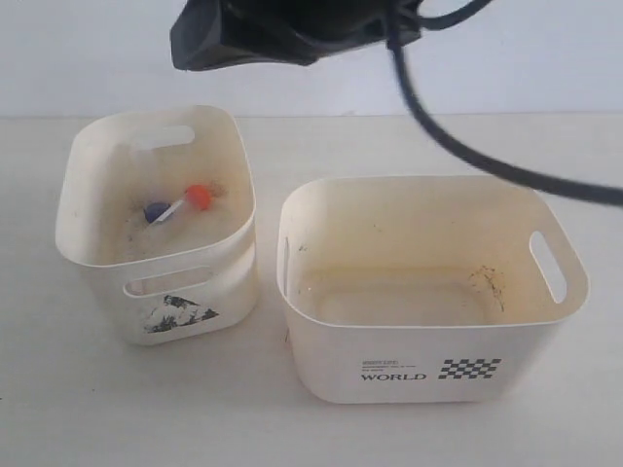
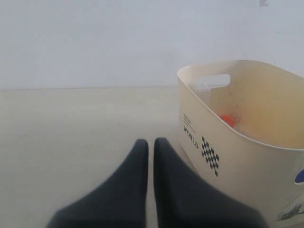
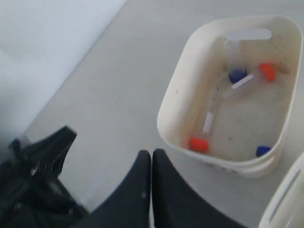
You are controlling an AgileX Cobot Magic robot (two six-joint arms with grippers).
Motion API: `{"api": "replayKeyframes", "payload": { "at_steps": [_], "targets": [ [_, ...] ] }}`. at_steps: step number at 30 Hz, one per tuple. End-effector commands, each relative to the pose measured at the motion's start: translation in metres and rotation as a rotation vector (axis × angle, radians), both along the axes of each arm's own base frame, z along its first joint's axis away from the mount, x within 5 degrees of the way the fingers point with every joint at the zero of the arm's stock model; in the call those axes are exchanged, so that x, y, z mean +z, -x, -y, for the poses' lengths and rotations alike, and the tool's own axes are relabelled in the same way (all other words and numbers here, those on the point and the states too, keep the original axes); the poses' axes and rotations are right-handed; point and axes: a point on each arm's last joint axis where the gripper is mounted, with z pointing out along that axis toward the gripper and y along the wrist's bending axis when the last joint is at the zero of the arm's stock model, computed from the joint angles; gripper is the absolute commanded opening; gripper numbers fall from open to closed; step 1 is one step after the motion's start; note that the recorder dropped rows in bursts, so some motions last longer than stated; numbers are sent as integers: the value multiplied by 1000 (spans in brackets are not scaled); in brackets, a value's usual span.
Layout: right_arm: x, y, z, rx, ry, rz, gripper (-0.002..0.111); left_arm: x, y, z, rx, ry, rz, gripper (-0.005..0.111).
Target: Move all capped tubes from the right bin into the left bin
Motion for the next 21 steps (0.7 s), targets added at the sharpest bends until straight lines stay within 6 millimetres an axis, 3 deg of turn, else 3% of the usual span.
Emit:
{"api": "replayKeyframes", "payload": {
  "at_steps": [1,5,8,21],
  "targets": [
    [19,54,18,157,145,10,0,1,0,0,1,13,3,4],
    [25,90,27,278,191,-46,0,1,0,0,1,13,3,4],
    [32,103,33,315,173,-27,0,1,0,0,1,13,3,4],
    [44,106,35,289,68,8,0,1,0,0,1,13,3,4]
  ]
}}
